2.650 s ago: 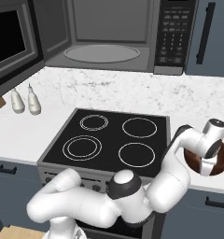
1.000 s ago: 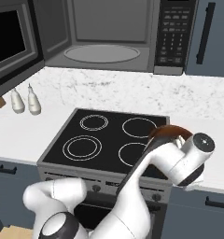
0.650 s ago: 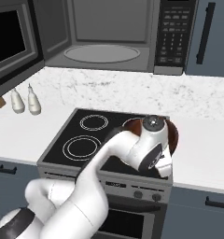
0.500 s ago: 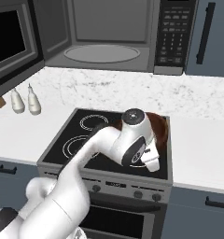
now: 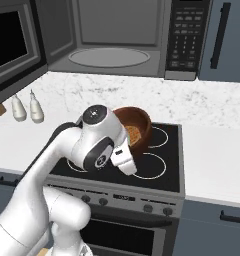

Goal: Open the microwave, place the bowl with waffle inside the microwave, then close the microwave door and turn it on.

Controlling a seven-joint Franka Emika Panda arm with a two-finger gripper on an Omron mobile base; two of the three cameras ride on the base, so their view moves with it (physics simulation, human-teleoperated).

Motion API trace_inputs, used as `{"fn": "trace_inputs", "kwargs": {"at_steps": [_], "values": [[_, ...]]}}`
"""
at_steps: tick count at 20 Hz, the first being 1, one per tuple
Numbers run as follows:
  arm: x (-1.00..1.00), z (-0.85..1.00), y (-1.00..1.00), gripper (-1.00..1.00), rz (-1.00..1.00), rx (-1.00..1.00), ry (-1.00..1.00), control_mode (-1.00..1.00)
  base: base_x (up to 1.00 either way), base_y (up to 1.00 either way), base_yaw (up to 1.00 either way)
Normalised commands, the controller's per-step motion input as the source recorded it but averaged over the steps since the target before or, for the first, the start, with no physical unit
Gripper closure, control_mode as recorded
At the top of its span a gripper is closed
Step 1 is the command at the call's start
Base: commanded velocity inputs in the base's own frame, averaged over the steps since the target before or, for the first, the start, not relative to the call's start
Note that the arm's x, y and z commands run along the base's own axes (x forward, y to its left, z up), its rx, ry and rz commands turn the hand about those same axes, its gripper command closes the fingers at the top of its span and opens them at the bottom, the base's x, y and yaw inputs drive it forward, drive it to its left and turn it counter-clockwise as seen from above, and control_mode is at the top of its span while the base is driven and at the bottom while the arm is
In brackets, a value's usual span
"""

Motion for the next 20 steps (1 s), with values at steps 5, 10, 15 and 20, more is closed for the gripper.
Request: {"fn": "trace_inputs", "kwargs": {"at_steps": [5,10,15,20], "values": [[-0.32,0.58,0.4,1.0,0.06,0.31,-0.27,-1.0,0.0,0.0,0.0],[0.0,0.66,0.82,1.0,0.03,0.21,-0.25,-1.0,0.0,0.0,0.0],[0.12,0.77,0.85,1.0,-0.01,0.15,-0.23,-1.0,0.0,0.0,0.0],[0.23,0.93,0.35,1.0,0.0,0.19,-0.11,-1.0,0.0,0.0,0.0]]}}
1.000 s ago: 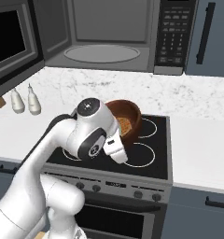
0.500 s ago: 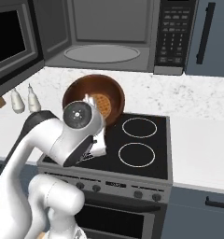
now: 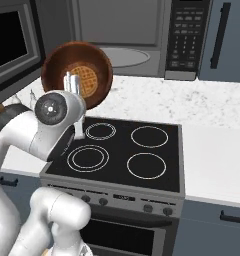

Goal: Open the microwave, place the bowl with waffle inside the microwave, then close the microwave door and turn it on.

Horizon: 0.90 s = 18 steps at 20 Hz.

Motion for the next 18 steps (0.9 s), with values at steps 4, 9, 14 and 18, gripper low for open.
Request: {"fn": "trace_inputs", "kwargs": {"at_steps": [4,9,14,18], "values": [[0.44,0.88,0.22,1.0,0.0,0.17,-0.02,-1.0,0.0,0.0,0.0],[0.51,0.84,0.03,1.0,0.0,0.05,0.18,-1.0,0.0,0.0,0.0],[0.64,0.45,0.0,1.0,0.0,0.01,0.27,-1.0,0.0,0.0,0.0],[0.91,0.0,0.0,1.0,0.0,-0.06,0.28,-1.0,0.0,0.0,0.0]]}}
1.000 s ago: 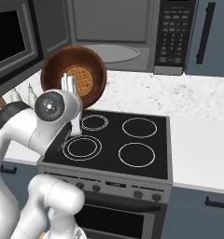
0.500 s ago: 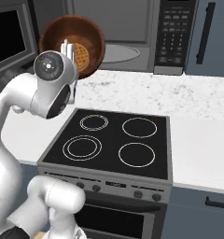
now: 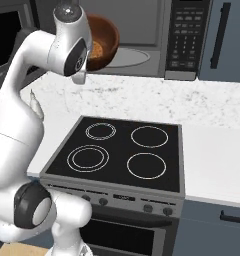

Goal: Open the microwave, place the bowl with waffle inside the microwave, then close the microwave door and turn it on.

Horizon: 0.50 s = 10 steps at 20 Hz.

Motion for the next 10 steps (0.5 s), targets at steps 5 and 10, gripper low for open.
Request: {"fn": "trace_inputs", "kwargs": {"at_steps": [5,10], "values": [[0.89,-0.03,0.03,1.0,0.0,-0.09,0.09,-1.0,0.0,0.0,0.0],[0.85,-0.1,0.19,1.0,0.0,-0.06,0.0,-1.0,0.0,0.0,0.0]]}}
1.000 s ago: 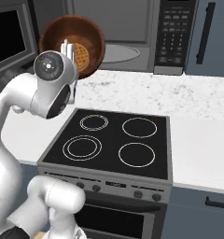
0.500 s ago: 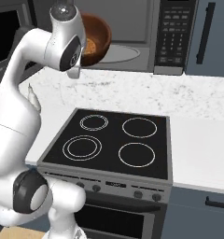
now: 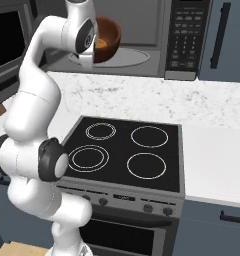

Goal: Open the microwave, place the bowl with waffle inside the microwave, then close the microwave door and turn it on.

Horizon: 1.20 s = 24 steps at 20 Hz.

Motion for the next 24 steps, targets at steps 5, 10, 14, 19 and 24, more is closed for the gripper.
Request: {"fn": "trace_inputs", "kwargs": {"at_steps": [5,10,14,19,24], "values": [[0.95,-0.25,0.23,1.0,0.0,-0.08,0.0,-1.0,0.0,0.0,0.0],[0.95,-0.19,0.1,1.0,0.0,-0.04,0.0,-1.0,0.0,0.0,0.0],[0.85,0.0,0.0,1.0,0.0,0.0,0.0,-1.0,0.0,0.0,0.0],[0.6,0.0,0.0,-1.0,0.0,0.0,-0.04,-1.0,0.0,0.0,0.0],[0.0,-0.11,-0.32,-1.0,0.03,0.07,-0.38,-1.0,0.0,0.0,0.0]]}}
